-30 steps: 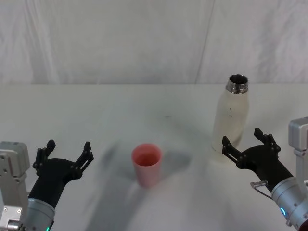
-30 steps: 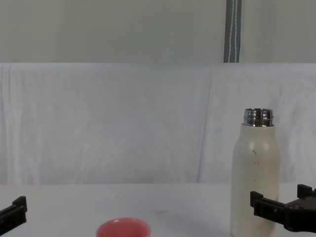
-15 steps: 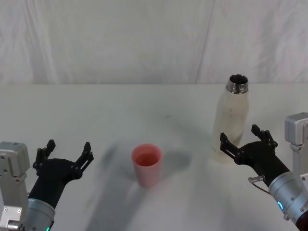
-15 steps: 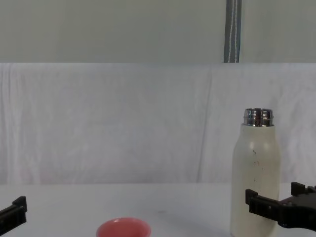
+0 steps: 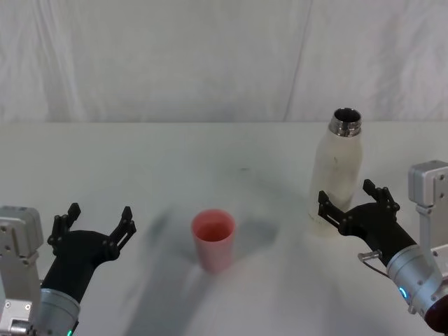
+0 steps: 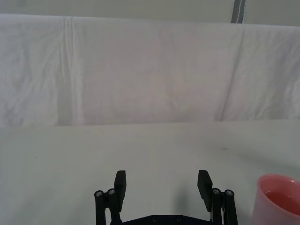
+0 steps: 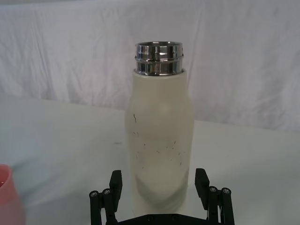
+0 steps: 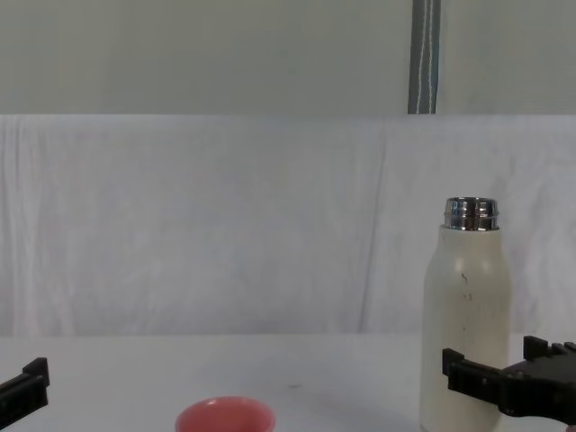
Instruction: Grasp the thermos with one hand and pour water into the cup lid.
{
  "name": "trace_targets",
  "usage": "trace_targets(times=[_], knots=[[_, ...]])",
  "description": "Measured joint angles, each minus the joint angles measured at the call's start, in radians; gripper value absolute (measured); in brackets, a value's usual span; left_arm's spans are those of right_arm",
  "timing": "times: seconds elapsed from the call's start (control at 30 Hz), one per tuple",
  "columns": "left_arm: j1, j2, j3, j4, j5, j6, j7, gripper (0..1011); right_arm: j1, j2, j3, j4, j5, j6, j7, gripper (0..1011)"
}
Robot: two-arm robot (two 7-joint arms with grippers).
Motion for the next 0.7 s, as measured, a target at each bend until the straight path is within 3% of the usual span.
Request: trace_targets(times=[0.7], knots=[[0.000, 0.000, 0.000, 0.000, 0.000, 0.000, 0.000, 1001, 0.060, -0.008, -0.010, 0.085, 0.007, -0.016, 0.006, 1003]])
